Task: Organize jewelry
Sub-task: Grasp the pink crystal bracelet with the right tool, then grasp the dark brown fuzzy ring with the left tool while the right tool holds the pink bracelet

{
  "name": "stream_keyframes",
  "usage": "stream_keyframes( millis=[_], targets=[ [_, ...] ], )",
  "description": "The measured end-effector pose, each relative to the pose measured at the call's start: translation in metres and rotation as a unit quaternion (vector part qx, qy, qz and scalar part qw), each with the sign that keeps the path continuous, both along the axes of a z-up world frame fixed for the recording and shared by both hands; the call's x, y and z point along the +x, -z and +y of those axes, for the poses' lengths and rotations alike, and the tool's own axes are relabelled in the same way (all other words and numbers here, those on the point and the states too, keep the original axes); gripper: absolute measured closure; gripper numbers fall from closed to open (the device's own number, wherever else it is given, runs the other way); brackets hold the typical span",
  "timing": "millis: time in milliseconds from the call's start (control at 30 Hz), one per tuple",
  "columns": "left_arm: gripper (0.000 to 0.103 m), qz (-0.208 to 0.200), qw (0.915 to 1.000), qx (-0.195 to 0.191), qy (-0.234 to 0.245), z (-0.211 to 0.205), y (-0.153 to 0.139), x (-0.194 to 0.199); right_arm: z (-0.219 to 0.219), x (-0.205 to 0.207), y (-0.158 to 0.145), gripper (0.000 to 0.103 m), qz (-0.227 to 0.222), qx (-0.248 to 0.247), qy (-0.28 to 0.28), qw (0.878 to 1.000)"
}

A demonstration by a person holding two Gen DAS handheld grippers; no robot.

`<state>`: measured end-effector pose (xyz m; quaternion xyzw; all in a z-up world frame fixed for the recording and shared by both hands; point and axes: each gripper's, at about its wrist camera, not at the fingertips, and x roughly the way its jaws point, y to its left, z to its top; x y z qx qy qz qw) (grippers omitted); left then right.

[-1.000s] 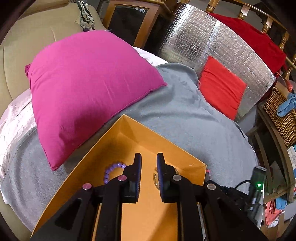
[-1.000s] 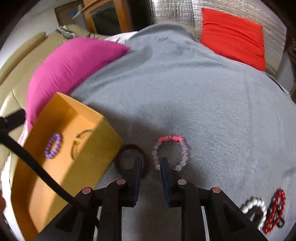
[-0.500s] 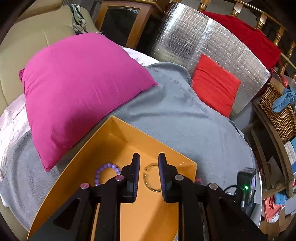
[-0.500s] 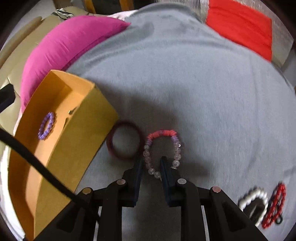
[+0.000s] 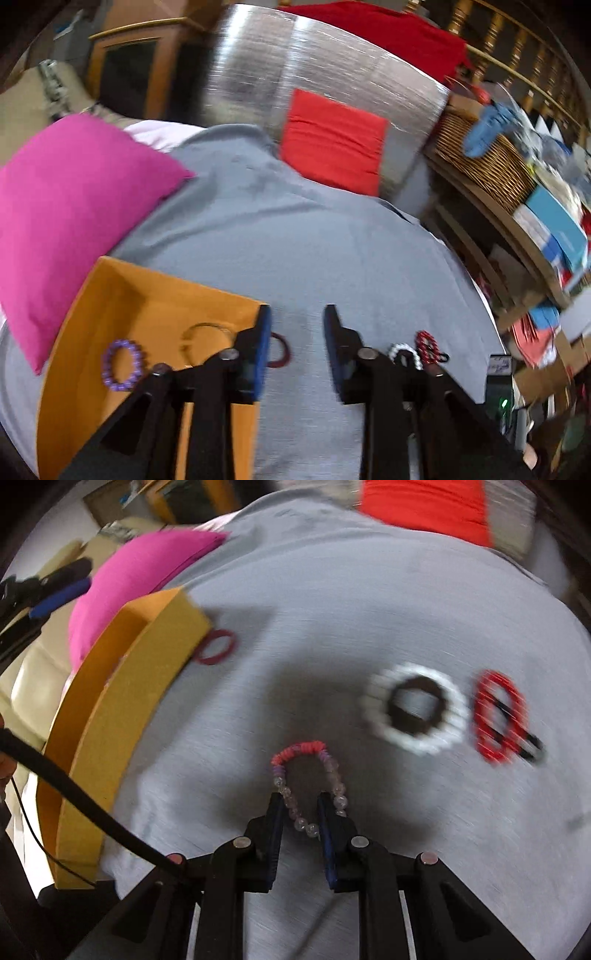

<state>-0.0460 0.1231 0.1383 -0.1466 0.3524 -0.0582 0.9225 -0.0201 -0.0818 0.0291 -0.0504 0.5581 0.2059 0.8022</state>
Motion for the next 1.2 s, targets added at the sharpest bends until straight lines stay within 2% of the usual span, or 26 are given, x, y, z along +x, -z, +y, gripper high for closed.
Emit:
stream_keyframes(
  millis=[67,200,267,367,500,600,767,833,1200],
  targets=[
    [0.059,0.002,0.9999,0.008,0.014,-0.012,0.002,0.003,-0.030,0.000,-0.005,0.083,-0.003,0.009,0.031,0.999],
    [0.058,0.022,0.9988,0.018,0.041,-0.037,0.013,0.012,-0.082,-0.001,-0.016,0.079,-0.022,-0.009,0.086,0.996],
    [0.058,0.035,0.9978,0.027,0.050,-0.049,0.021,0.018,-0.103,0.003,-0.016,0.079,-0.017,-0.014,0.116,0.993],
    [0.058,0.048,0.9962,0.043,0.058,-0.064,0.032,0.028,-0.140,0.006,-0.017,0.079,-0.001,0.043,0.157,0.987],
    [0.058,0.067,0.9932,0.045,0.084,-0.089,0.050,0.037,-0.168,0.004,-0.027,0.079,-0.027,0.062,0.198,0.978],
    [0.058,0.081,0.9896,0.048,0.108,-0.114,0.063,0.045,-0.179,0.003,-0.025,0.079,-0.019,0.075,0.215,0.974],
    [0.058,0.089,0.9865,0.056,0.126,-0.139,0.077,0.052,-0.181,0.003,-0.021,0.079,-0.031,0.037,0.215,0.975],
    [0.058,0.091,0.9857,0.060,0.128,-0.147,0.084,0.055,-0.183,0.013,-0.017,0.079,-0.023,0.043,0.220,0.974],
    [0.058,0.096,0.9776,0.096,0.161,-0.184,0.113,0.064,-0.186,0.013,-0.011,0.079,-0.019,0.045,0.216,0.975]
  ],
)
